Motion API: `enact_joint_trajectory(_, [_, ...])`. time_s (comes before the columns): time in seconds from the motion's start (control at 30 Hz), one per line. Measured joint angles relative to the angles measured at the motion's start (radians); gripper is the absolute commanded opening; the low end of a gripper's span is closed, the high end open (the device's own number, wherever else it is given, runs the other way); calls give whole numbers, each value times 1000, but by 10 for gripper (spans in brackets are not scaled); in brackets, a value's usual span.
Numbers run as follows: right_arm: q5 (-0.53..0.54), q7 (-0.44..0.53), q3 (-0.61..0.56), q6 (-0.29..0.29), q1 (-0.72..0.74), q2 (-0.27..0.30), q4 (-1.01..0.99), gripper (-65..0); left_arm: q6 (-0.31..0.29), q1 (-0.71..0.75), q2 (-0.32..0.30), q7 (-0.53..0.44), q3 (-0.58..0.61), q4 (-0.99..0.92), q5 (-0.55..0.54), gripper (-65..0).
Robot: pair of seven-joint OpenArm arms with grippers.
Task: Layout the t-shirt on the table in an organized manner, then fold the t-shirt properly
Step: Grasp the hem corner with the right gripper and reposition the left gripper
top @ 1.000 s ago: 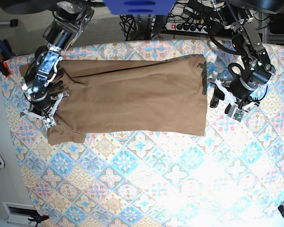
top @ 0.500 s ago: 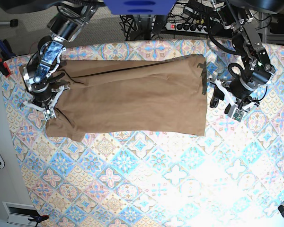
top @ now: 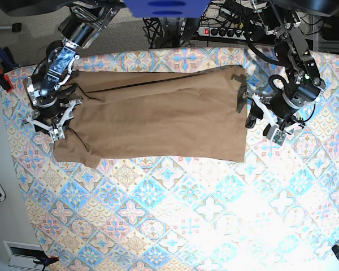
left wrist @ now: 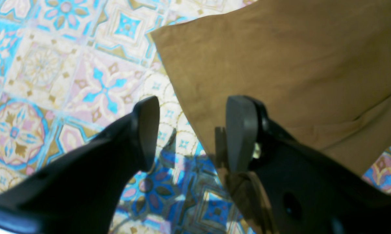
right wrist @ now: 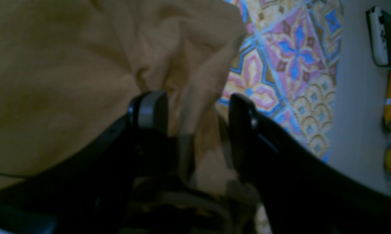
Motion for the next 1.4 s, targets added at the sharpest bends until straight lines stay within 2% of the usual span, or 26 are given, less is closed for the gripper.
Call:
enact_joint_trajectory(0.23, [8, -1, 1, 3, 13, -1, 22, -429, -1, 0, 0, 0, 12, 0, -2, -330])
enact_joint_trajectory(0.47, [116, 5, 3, -4, 171, 3, 25, -429, 0, 0, 0, 0, 11, 0, 2, -330])
enact_joint_trajectory(0.57, [119, -57, 3, 2, 204, 3, 14, -429, 0, 0, 0, 0, 11, 0, 2, -330])
enact_joint_trajectory(0.67, [108, -119, 10, -8, 246, 10, -51, -429, 0, 0, 0, 0, 11, 0, 2, -330])
enact_joint_trajectory(0.87, [112, -120, 7, 0, 316, 8, -251, -429, 0, -1, 0, 0, 11, 0, 2, -330])
enact_joint_trajectory(0.97, [148, -121, 3, 3, 335, 68, -332, -429, 0, 0, 0, 0, 11, 0, 2, -330])
enact_joint_trajectory(1.07, [263, -124, 7, -11, 345, 143, -387, -429, 0, 0, 0, 0, 11, 0, 2, -330])
enact_joint_trajectory(1.27, [325, -132, 2, 3, 340, 209, -475, -429, 0, 0, 0, 0, 11, 0, 2, -330])
enact_joint_trajectory(1.4, [346, -123, 6, -18, 348, 254, -540, -429, 0, 0, 0, -1, 8, 0, 2, -330])
